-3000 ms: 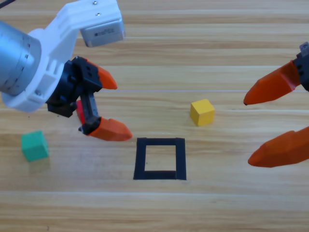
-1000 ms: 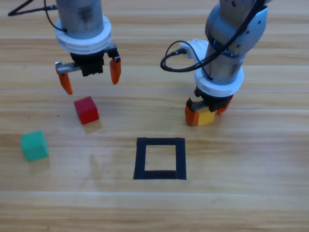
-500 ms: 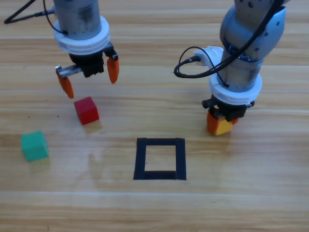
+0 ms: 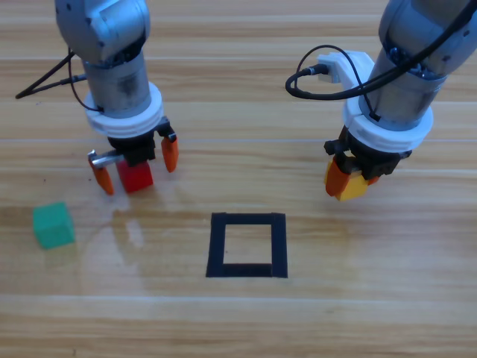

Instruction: Stack the blocks in the rectangular block: red at the bottom, yellow in the middle, green on top

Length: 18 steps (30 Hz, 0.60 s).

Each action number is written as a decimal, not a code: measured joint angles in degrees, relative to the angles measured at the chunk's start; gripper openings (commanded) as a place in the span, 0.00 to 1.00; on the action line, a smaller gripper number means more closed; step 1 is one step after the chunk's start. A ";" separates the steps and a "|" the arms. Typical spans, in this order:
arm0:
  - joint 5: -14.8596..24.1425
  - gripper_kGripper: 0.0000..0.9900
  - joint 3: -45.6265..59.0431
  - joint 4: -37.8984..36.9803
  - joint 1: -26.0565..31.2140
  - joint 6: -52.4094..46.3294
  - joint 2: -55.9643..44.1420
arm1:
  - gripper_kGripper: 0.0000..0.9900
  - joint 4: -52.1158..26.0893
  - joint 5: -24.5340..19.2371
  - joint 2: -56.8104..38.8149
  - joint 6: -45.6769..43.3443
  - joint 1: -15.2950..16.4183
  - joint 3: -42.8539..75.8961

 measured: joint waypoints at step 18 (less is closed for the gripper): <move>0.00 0.95 4.47 -7.65 1.15 0.12 -2.08 | 0.00 -0.25 0.59 0.00 -0.59 0.00 0.00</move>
